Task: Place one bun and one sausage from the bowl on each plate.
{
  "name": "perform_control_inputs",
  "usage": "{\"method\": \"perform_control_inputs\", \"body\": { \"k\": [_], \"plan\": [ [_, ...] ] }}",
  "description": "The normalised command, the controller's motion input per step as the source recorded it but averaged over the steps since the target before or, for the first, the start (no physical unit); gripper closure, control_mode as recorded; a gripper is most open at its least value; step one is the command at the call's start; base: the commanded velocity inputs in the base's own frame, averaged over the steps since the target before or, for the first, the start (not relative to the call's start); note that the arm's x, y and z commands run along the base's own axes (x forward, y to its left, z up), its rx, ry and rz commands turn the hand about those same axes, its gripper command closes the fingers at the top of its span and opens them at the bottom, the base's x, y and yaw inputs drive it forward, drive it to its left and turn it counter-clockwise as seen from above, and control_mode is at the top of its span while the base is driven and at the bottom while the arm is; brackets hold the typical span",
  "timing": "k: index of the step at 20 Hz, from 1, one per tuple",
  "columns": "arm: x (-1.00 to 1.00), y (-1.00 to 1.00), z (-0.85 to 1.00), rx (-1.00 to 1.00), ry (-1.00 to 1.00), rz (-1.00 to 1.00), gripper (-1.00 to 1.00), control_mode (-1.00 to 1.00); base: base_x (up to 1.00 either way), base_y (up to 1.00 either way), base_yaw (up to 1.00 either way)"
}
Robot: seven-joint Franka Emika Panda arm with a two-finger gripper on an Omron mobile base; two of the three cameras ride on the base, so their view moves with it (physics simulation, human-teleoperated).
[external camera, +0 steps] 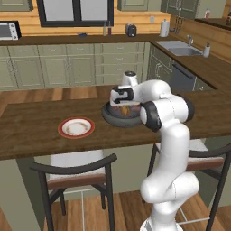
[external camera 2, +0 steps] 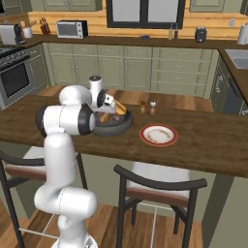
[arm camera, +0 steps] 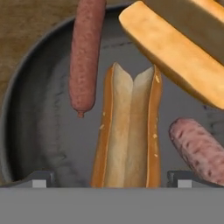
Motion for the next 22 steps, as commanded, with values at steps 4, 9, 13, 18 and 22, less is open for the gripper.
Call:
{"method": "perform_control_inputs", "body": {
  "k": [4, 9, 13, 18, 22],
  "plan": [
    [0.00, -0.22, -0.26, 0.00, 0.01, -0.01, -1.00, -1.00, 0.00, 0.00, 0.00],
    [0.22, 0.01, -0.27, 0.00, 0.04, 0.00, -1.00, -1.00, 0.00, 0.00, 0.00],
    [0.24, 0.02, -0.48, 0.00, 0.01, 0.00, -1.00, -1.00, 0.00, 0.00, 0.00],
    [0.15, 0.01, -0.52, -0.05, 0.05, 0.00, 1.00, -1.00, 0.00, 0.00, 0.00],
    [-0.31, 0.06, 0.35, 0.00, -0.07, 0.00, 1.00, -1.00, 0.00, 0.00, 0.00]
  ]
}}
